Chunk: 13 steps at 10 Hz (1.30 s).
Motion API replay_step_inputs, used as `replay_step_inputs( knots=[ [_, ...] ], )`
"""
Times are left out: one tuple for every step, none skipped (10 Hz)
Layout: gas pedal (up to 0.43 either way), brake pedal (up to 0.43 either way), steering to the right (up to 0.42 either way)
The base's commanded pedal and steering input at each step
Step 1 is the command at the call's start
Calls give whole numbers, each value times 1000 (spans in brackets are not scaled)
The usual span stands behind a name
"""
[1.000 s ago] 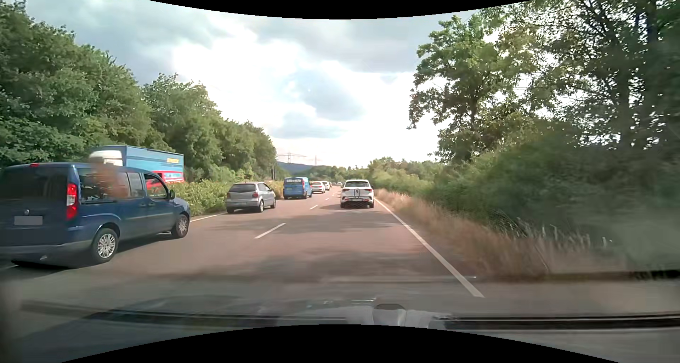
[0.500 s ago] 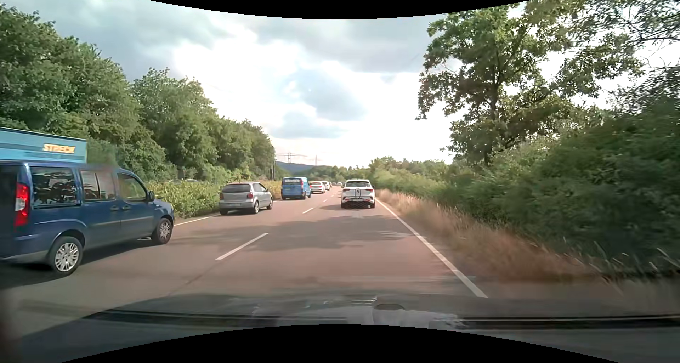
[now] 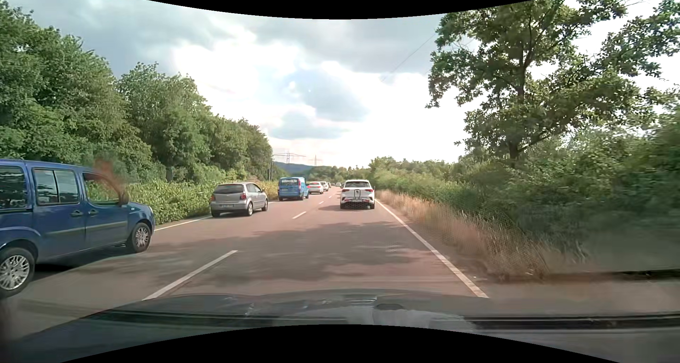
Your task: Follow the waypoints while adhering to traffic rules and regulations
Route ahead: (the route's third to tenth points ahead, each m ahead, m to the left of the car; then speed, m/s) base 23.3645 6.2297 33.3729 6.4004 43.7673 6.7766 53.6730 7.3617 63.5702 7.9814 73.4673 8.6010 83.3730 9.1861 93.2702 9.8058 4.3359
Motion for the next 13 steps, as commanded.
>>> replay_step_inputs(
  knots=[
    [28,0,2],
    [28,0,2],
    [28,0,2],
    [28,0,2],
    [28,0,1],
    [28,0,1],
    [28,0,1],
    [28,0,1],
    [28,0,0],
    [28,0,0],
    [28,0,1],
    [28,0,0],
    [28,0,0]
  ],
)
